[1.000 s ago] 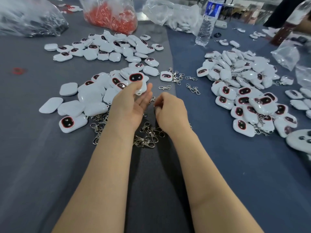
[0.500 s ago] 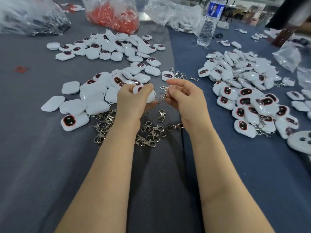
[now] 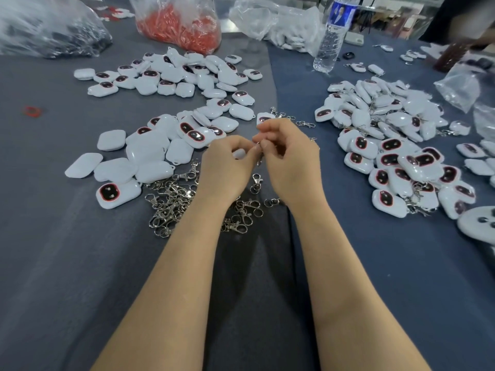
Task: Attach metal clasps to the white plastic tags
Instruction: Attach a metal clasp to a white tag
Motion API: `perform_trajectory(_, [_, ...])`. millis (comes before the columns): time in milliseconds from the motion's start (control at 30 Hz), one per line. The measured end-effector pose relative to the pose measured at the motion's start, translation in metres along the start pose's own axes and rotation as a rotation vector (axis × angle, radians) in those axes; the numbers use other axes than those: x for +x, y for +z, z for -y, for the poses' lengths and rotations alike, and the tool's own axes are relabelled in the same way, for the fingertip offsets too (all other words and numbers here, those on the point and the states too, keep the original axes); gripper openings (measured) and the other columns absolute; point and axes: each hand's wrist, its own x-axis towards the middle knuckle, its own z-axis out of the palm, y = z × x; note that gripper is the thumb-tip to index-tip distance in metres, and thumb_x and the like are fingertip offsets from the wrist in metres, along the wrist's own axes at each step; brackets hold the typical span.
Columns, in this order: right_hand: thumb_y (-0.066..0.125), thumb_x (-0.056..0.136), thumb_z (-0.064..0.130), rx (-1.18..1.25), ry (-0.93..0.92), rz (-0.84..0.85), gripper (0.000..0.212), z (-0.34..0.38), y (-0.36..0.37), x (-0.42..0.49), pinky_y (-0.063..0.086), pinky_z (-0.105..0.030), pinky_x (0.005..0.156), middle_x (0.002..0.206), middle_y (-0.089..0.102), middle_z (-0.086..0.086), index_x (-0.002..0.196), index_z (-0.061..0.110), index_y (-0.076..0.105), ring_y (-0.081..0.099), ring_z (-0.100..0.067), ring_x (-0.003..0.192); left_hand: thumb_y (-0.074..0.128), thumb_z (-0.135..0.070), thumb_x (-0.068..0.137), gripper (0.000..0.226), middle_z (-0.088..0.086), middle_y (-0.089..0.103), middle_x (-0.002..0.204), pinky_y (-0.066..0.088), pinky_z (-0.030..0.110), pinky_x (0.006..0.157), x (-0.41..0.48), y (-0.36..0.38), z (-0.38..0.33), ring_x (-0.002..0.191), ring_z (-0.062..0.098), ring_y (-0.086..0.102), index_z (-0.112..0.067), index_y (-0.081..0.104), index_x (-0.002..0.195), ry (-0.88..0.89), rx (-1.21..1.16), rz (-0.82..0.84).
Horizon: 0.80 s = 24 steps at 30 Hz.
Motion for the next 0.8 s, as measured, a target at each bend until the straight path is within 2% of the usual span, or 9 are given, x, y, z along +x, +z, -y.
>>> perform_trajectory(133, [0.050,0.091,0.000,0.050,0.047,-0.044,0.026,0.0024,-0.0003,0.0012,0.047,-0.010,0.080,0.096,0.068,0.005,0.106,0.017,0.061,0.062,-0.002,0.089,0.063,-0.020,0.087,0.011,0.005,0.068,0.079,0.054,0.047,0.081,0.0015,-0.0008,-0.0016,0.085,0.025,0.065,-0.015,0.067,0.078,0.025,-0.017,-0.077])
perform_trajectory(200, [0.055,0.091,0.009,0.013,0.092,-0.039,0.016,0.0019,-0.0004,0.0027,0.043,-0.006,0.073,0.089,0.067,0.008,0.096,0.022,0.063,0.061,-0.003,0.083,0.061,-0.017,0.088,0.010,0.004,0.068,0.080,0.054,0.046,0.080,0.0020,-0.0015,-0.0018,0.084,0.024,0.065,-0.012,0.067,0.082,0.060,-0.015,-0.118])
perform_trajectory(300, [0.060,0.089,0.017,-0.071,0.118,-0.001,0.010,0.0007,0.0007,0.0032,0.040,-0.007,0.062,0.078,0.066,0.006,0.083,0.023,0.066,0.056,-0.004,0.070,0.059,-0.017,0.089,0.011,0.000,0.066,0.080,0.054,0.044,0.080,0.0013,-0.0003,-0.0004,0.085,0.022,0.064,-0.011,0.067,0.085,0.100,0.009,-0.117])
perform_trajectory(333, [0.060,0.089,0.017,-0.084,0.115,-0.003,0.011,0.0008,0.0009,0.0029,0.040,-0.008,0.061,0.078,0.066,0.005,0.082,0.022,0.066,0.054,-0.004,0.068,0.059,-0.017,0.090,0.011,-0.002,0.065,0.079,0.054,0.040,0.080,0.0013,0.0004,0.0007,0.083,0.020,0.064,-0.012,0.067,0.085,0.112,0.032,-0.113])
perform_trajectory(400, [0.058,0.090,0.014,-0.116,0.089,-0.009,0.012,0.0013,0.0012,0.0020,0.042,-0.013,0.063,0.079,0.066,0.001,0.082,0.020,0.065,0.055,-0.006,0.070,0.059,-0.020,0.090,0.010,-0.006,0.063,0.078,0.050,0.021,0.075,0.0015,0.0016,0.0027,0.078,0.014,0.059,-0.015,0.065,0.083,0.140,0.106,-0.125])
perform_trajectory(467, [0.056,0.091,0.014,-0.190,0.050,0.011,0.011,0.0011,0.0020,0.0010,0.045,-0.022,0.071,0.083,0.066,0.000,0.083,0.019,0.063,0.058,-0.012,0.078,0.059,-0.020,0.090,0.007,-0.008,0.062,0.080,0.038,0.006,0.065,0.0009,0.0019,0.0037,0.078,0.008,0.055,-0.018,0.064,0.085,0.160,0.157,-0.153])
perform_trajectory(533, [0.054,0.093,0.017,-0.257,0.029,0.039,0.011,0.0001,0.0036,0.0003,0.045,-0.028,0.074,0.088,0.065,0.000,0.085,0.020,0.059,0.057,-0.015,0.082,0.058,-0.019,0.090,0.006,-0.008,0.062,0.085,0.038,0.010,0.067,0.0006,0.0019,0.0048,0.083,0.008,0.054,-0.016,0.064,0.090,0.185,0.184,-0.164])
perform_trajectory(633, [0.050,0.095,0.016,-0.297,0.023,0.039,0.011,-0.0014,0.0055,0.0004,0.041,-0.028,0.073,0.092,0.062,-0.001,0.086,0.020,0.055,0.054,-0.015,0.084,0.059,-0.021,0.090,0.009,-0.003,0.062,0.087,0.044,0.028,0.074,-0.0004,0.0030,0.0050,0.085,0.015,0.056,-0.015,0.065,0.090,0.216,0.247,-0.162])
perform_trajectory(800, [0.050,0.094,0.011,-0.148,0.066,-0.007,0.013,0.0017,0.0079,0.0009,0.040,-0.018,0.068,0.090,0.063,-0.001,0.085,0.017,0.057,0.055,-0.013,0.081,0.059,-0.026,0.091,0.014,-0.004,0.060,0.082,0.043,0.030,0.070,0.0004,0.0035,0.0037,0.080,0.015,0.054,-0.015,0.065,0.085,0.210,0.281,-0.167])
